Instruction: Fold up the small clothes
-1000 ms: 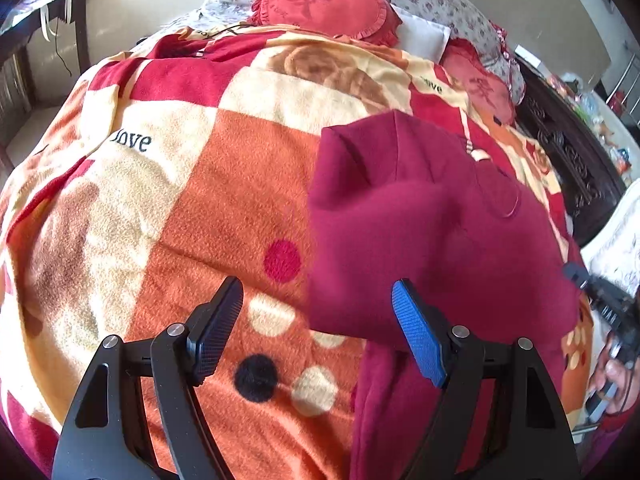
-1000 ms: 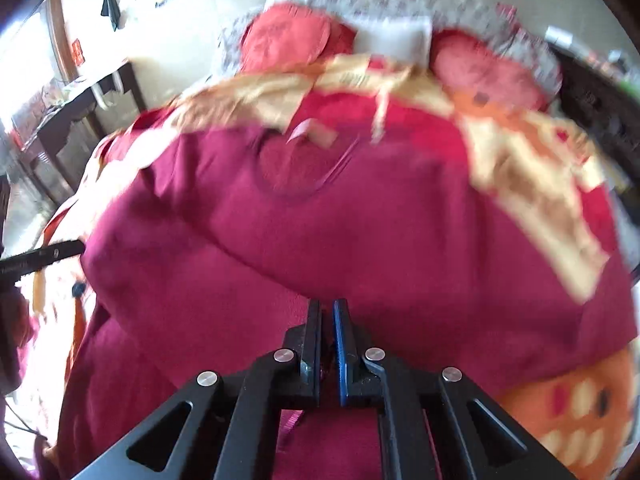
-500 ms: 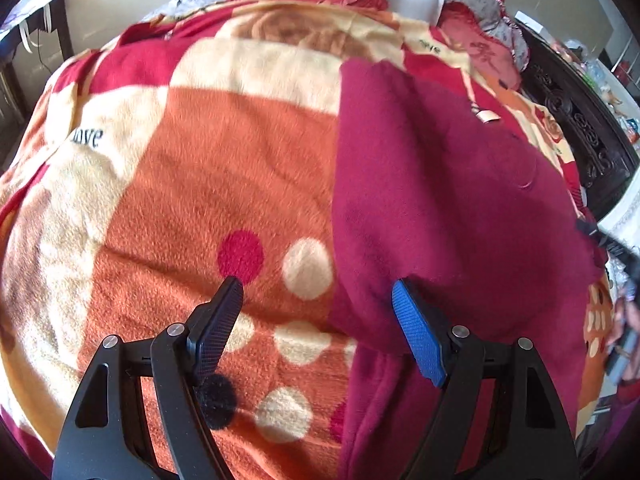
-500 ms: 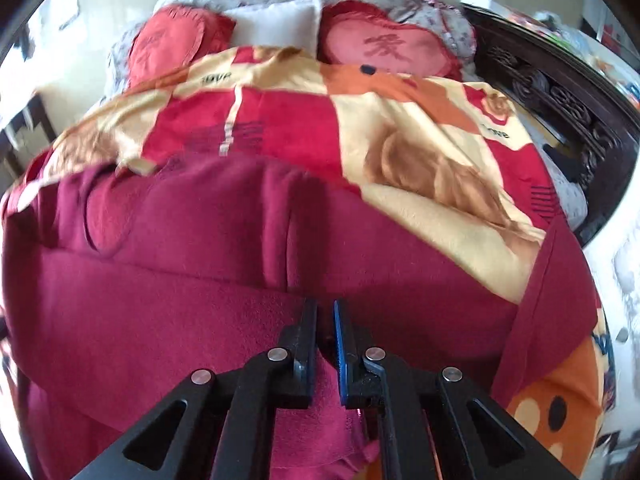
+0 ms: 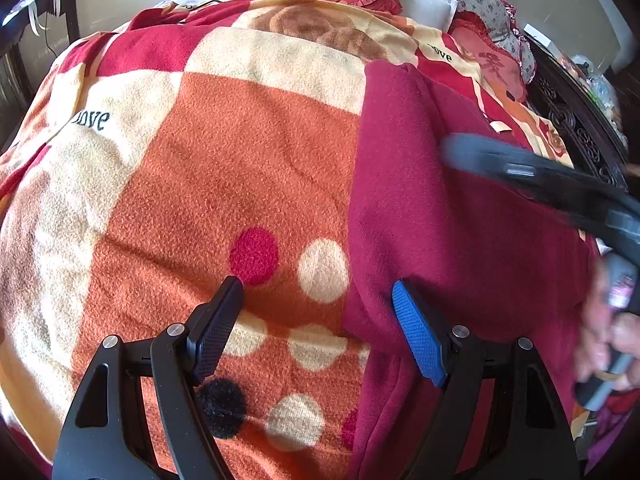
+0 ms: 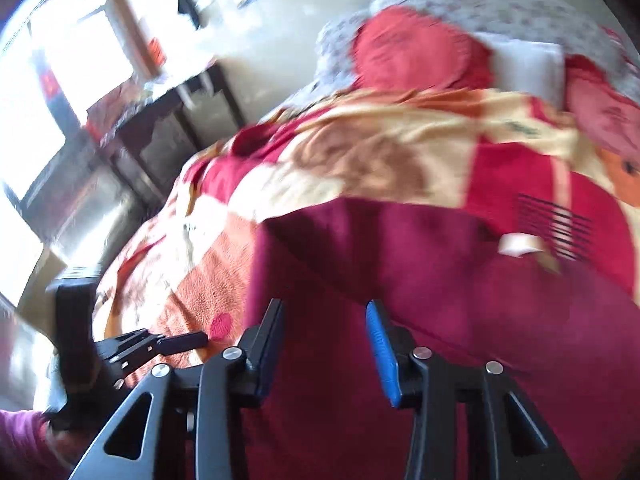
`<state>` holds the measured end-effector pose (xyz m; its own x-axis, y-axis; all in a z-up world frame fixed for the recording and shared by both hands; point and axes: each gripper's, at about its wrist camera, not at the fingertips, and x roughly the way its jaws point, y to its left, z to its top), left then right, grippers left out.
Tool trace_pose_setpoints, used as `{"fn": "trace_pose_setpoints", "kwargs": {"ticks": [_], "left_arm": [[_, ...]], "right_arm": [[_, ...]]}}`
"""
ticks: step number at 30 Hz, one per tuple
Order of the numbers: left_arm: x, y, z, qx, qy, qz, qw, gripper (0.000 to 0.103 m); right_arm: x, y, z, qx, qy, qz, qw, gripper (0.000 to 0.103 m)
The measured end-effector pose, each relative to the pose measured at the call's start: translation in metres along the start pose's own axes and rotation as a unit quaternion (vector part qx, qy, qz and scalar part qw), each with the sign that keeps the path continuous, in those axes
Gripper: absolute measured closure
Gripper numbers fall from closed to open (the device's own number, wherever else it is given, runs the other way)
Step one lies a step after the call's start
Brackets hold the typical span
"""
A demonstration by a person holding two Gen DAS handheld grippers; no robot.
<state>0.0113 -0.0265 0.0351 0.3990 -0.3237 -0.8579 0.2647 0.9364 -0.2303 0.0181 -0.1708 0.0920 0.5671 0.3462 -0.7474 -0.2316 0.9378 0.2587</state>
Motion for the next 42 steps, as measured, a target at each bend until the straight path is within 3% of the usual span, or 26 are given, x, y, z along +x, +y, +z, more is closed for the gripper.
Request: {"fn": "trace_pose_setpoints", "kwargs": {"ticks": [5,9,14,20,24,27,29,33,35,37,42], "left_arm": [[-0.012,0.004,-0.002,0.007,-0.011,0.011,0.9999,0.025],[-0.022,0.005,-0.002,0.010,-0.018,0.009,0.9997,0.025],[-0.036,0.000,0.001,0.009,-0.038,-0.010,0.9992,0.025],[-0.028,-0.021,0.006,0.021,-0.038,-0.030,0.9986,0.025],[-0.010,-0.035,0.003,0.040,-0.021,-0.017,0.9988,0.025],[0.007,-0.035,-0.003,0.052,0.003,0.025,0.9983,0.025],[0.008,-0.024,-0.006,0.035,0.012,0.015,0.9992,0.025],[-0.010,-0.006,-0.011,0.018,0.004,0.006,0.9998,0.025],[-0.022,0.000,-0.015,0.030,-0.005,0.026,0.9992,0.025],[-0.028,0.003,-0.019,0.041,-0.007,0.046,0.9981,0.025],[-0.041,0.010,-0.030,0.035,-0.004,0.022,0.9991,0.025]], "right_arm": [[0.066,0.019,0.011,-0.025,0.042,0.008,0.999,0.072],[0.087,0.027,0.023,-0.025,0.027,0.004,0.999,0.073],[0.057,0.018,0.023,0.005,0.023,0.028,0.999,0.073],[-0.007,-0.005,-0.015,0.009,0.017,-0.018,1.000,0.073],[-0.031,-0.028,-0.049,0.028,0.021,-0.057,0.998,0.073],[-0.023,-0.043,-0.069,0.055,0.046,-0.058,0.996,0.065],[-0.016,-0.048,-0.080,0.060,0.064,-0.060,0.994,0.065],[-0.031,-0.035,-0.075,0.049,0.045,-0.040,0.997,0.061],[-0.035,-0.023,-0.072,0.044,0.036,-0.012,0.998,0.060],[-0.034,-0.009,-0.068,0.020,0.029,-0.016,0.999,0.059],[-0.014,0.008,-0.043,-0.012,0.030,-0.008,0.999,0.059]]}}
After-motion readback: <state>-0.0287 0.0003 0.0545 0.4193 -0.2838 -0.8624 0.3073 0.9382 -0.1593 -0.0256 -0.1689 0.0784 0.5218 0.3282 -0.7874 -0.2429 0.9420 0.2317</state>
